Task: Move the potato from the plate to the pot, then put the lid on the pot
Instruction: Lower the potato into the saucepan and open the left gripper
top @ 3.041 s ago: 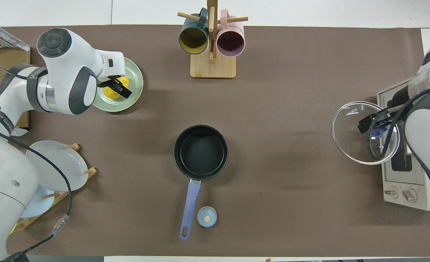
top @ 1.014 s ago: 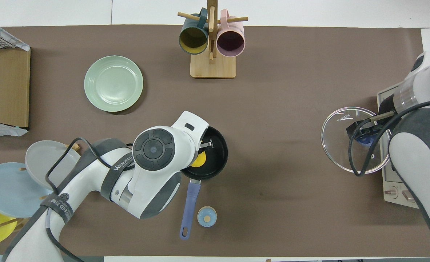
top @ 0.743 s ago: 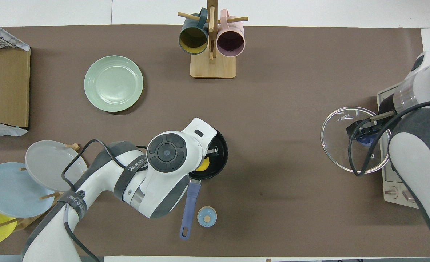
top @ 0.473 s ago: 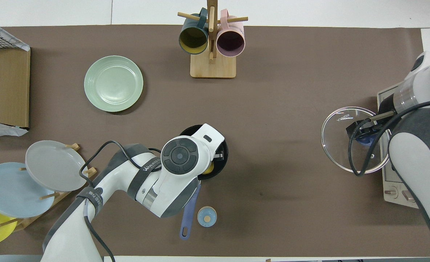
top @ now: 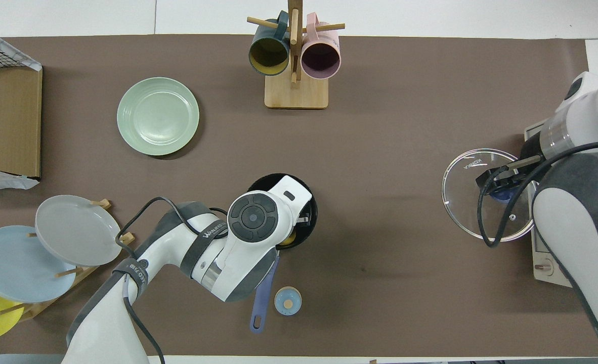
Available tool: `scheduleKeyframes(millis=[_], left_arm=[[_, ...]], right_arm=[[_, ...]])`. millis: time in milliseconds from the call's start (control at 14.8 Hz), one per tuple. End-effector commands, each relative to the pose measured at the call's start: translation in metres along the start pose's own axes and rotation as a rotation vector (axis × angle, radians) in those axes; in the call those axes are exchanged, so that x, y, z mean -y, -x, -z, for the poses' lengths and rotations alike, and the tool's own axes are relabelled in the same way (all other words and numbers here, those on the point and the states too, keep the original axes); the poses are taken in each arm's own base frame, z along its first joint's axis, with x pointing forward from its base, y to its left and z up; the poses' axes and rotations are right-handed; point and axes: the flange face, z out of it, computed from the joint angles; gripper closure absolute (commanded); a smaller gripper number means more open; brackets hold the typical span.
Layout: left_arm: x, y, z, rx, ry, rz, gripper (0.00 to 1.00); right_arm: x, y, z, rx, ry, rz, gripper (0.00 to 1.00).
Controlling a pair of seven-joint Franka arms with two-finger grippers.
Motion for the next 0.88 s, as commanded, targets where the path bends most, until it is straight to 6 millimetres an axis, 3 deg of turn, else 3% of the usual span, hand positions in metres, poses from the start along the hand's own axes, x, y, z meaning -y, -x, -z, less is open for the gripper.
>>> scheduleKeyframes(millis=[0,68,135,203,338,541,676,811], left_arm=[[0.004,0.004,0.000,-0.013,0.004,-0.016,0.85],[0.003,0.004,0.000,-0.013,0.004,-0.016,0.19],[0.003,0.001,0.007,-0.017,0.008,-0.020,0.00],[0.005,-0.002,0.017,-0.024,0.013,-0.032,0.00],[0.010,-0.015,0.067,-0.022,0.011,-0.029,0.00],[0.043,-0.064,0.163,0.007,-0.001,-0.010,0.00],[0.080,-0.089,0.216,-0.022,0.019,0.007,0.00],[0.136,-0.104,0.259,-0.070,0.034,0.006,0.00]], right_arm=[[0.003,0.002,0.002,-0.020,0.004,-0.020,1.00],[0.003,0.002,0.002,-0.020,0.002,-0.020,1.00],[0.003,0.002,0.002,-0.020,0.004,-0.022,1.00],[0.003,0.002,0.002,-0.021,0.004,-0.022,1.00],[0.003,0.001,0.003,-0.030,0.003,-0.022,1.00],[0.013,-0.006,-0.001,-0.078,0.009,-0.035,1.00],[0.054,-0.010,0.001,-0.089,0.011,-0.062,1.00],[0.115,-0.019,0.000,-0.126,0.005,-0.140,1.00]])
